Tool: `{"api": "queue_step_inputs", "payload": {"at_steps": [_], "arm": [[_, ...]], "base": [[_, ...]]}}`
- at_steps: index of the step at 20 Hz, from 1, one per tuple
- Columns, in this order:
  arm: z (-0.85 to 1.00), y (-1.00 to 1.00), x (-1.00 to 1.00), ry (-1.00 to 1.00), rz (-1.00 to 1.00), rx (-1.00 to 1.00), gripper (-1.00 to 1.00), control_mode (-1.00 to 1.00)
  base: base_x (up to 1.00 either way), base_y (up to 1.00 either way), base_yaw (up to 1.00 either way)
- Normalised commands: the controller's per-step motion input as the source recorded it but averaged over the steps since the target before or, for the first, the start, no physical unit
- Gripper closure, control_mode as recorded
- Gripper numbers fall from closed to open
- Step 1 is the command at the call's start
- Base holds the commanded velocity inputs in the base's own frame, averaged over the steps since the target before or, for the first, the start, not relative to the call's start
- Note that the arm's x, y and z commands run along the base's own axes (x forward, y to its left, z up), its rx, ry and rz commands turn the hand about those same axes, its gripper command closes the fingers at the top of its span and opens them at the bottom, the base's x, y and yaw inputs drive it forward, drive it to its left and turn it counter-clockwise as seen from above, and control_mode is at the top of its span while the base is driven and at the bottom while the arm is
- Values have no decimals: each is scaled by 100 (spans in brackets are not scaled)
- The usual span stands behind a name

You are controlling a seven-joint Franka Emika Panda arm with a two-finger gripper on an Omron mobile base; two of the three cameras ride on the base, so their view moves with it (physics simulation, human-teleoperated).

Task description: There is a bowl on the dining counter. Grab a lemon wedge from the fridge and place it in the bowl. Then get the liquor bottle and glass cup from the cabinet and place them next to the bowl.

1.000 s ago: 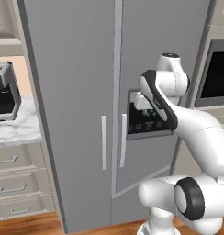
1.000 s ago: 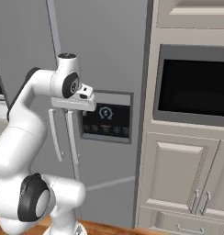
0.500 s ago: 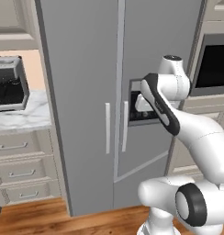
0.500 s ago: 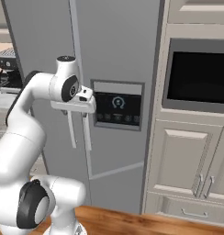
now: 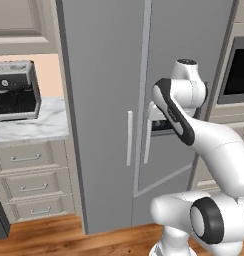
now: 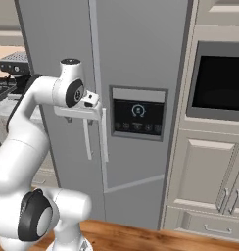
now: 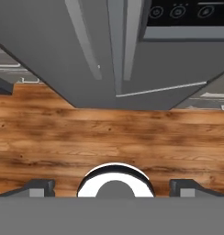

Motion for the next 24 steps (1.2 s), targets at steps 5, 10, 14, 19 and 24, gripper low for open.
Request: {"api": "queue_step_inputs", "payload": {"at_steps": [5,10,14,19,24], "arm": [[0,0,0,0,0,0,-100,100],[0,0,0,0,0,0,-100,100],[0,0,0,0,0,0,-100,100],[0,0,0,0,0,0,-100,100],[0,0,0,0,0,0,-100,100]], "base": [[-10,34,0],[-21,4,0],[-24,0,0],[-28,0,0],[-25,0,0]]}}
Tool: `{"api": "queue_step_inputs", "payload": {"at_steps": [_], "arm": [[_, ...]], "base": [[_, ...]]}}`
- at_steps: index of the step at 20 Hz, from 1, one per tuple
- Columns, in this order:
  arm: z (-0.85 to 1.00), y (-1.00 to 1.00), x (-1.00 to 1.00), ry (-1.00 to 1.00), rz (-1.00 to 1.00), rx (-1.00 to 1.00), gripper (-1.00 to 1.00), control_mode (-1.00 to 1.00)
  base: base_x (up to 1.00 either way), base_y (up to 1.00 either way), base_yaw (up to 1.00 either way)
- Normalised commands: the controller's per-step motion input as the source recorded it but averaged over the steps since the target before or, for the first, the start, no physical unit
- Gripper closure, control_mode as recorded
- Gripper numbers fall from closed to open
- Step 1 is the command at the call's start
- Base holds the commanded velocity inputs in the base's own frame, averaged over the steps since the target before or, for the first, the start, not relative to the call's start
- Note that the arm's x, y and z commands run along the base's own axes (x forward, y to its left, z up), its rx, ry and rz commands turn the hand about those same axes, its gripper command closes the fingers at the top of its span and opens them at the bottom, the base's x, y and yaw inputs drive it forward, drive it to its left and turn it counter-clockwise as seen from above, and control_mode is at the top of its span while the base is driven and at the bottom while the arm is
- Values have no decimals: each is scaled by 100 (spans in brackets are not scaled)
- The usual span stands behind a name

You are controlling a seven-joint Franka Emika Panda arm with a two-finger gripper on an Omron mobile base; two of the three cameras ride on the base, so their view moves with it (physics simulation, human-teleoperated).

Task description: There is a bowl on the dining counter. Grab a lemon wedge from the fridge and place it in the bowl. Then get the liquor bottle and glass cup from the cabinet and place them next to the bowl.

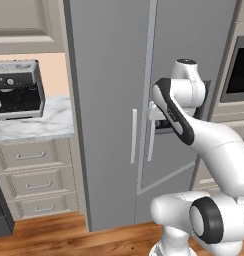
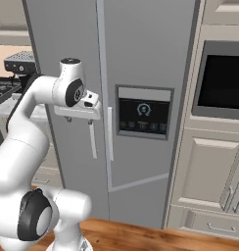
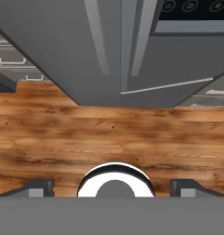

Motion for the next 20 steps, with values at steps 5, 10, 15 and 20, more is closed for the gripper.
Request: {"api": "queue_step_inputs", "payload": {"at_steps": [5,10,15,20], "arm": [[-10,6,1,0,0,-7,-100,-100],[-43,48,-2,-9,0,-5,-100,-100],[-40,51,4,-11,0,0,-100,-100],[-28,16,41,-3,-1,1,-100,-100]], "base": [[0,0,0],[0,0,0],[0,0,0],[0,0,0]]}}
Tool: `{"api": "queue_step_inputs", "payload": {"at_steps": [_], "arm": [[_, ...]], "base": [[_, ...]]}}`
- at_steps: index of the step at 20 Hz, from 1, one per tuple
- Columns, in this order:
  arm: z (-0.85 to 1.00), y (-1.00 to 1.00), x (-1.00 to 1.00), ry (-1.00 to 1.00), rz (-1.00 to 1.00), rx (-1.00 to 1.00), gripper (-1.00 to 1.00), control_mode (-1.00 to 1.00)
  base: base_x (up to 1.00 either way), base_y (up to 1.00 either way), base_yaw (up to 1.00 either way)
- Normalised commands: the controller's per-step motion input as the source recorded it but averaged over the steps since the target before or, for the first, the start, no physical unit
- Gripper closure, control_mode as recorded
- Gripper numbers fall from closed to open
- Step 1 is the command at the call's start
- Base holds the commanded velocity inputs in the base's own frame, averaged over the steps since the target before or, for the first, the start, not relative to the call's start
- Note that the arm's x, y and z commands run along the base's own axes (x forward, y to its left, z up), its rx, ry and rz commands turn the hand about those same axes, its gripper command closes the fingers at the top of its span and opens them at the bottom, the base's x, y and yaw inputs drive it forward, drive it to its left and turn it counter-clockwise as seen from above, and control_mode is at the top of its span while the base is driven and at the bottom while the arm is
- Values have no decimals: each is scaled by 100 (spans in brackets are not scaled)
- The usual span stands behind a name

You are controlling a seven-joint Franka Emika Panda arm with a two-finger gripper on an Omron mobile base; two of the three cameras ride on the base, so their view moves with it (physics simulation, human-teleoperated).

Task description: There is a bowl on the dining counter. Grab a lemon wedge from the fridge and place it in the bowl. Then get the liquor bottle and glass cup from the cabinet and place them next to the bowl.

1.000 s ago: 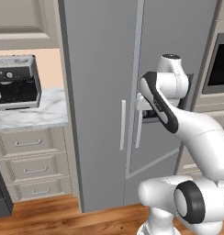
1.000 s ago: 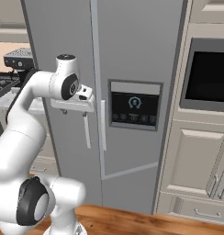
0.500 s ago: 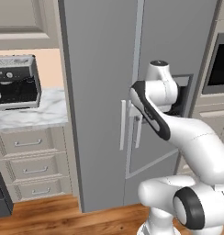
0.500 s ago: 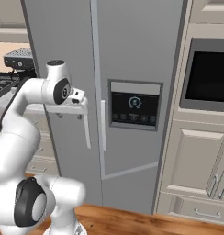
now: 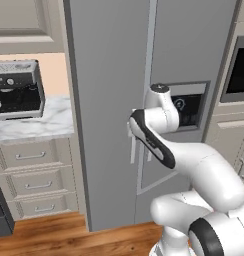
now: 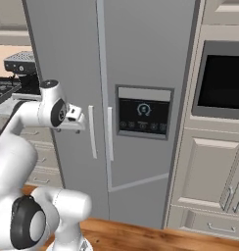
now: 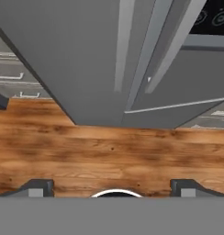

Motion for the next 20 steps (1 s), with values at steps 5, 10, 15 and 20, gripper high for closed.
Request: {"api": "queue_step_inputs", "payload": {"at_steps": [5,10,15,20], "arm": [[-19,0,68,0,-5,1,-100,-100],[-27,0,61,-6,0,0,-100,-100],[-31,0,53,-5,0,0,-100,-100],[-28,-1,24,-9,0,0,-100,-100]], "base": [[0,0,0],[0,0,0],[0,0,0],[0,0,0]]}}
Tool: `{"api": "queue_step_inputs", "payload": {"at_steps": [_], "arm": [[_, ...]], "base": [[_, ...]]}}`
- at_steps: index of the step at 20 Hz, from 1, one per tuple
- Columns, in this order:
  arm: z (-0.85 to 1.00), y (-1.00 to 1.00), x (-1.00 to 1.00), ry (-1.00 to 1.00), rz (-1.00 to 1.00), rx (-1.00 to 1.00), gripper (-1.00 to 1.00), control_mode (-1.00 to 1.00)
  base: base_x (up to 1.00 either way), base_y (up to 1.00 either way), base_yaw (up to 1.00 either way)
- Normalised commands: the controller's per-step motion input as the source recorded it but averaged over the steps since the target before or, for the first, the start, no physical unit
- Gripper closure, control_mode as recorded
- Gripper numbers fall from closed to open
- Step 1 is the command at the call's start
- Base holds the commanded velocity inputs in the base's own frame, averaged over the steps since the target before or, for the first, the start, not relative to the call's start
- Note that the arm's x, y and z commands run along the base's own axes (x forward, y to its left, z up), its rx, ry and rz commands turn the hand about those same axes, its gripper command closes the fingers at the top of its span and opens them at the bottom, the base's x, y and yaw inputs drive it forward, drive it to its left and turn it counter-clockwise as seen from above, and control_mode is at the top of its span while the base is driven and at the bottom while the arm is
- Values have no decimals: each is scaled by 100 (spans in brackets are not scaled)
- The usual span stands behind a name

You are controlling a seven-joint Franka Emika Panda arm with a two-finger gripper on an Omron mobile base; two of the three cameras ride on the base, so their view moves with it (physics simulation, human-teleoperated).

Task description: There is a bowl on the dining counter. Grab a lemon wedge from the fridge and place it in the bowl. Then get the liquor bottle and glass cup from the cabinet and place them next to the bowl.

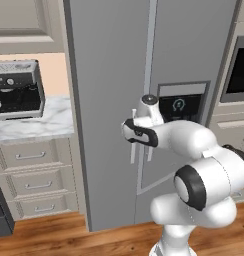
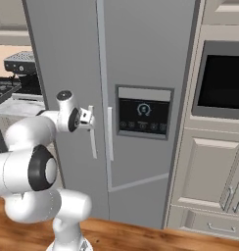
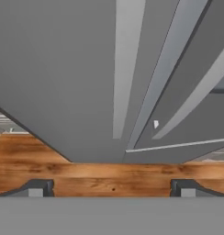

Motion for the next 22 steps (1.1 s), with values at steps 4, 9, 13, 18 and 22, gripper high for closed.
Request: {"api": "queue_step_inputs", "payload": {"at_steps": [4,9,13,18,22], "arm": [[-18,-5,31,-3,0,2,-100,-100],[-17,-2,29,0,0,1,-100,-100],[-14,-1,38,0,0,2,-100,-100],[-17,-1,38,0,0,1,-100,-100],[-22,-2,37,0,0,0,-100,-100]], "base": [[0,0,0],[0,0,0],[0,0,0],[0,0,0],[0,0,0]]}}
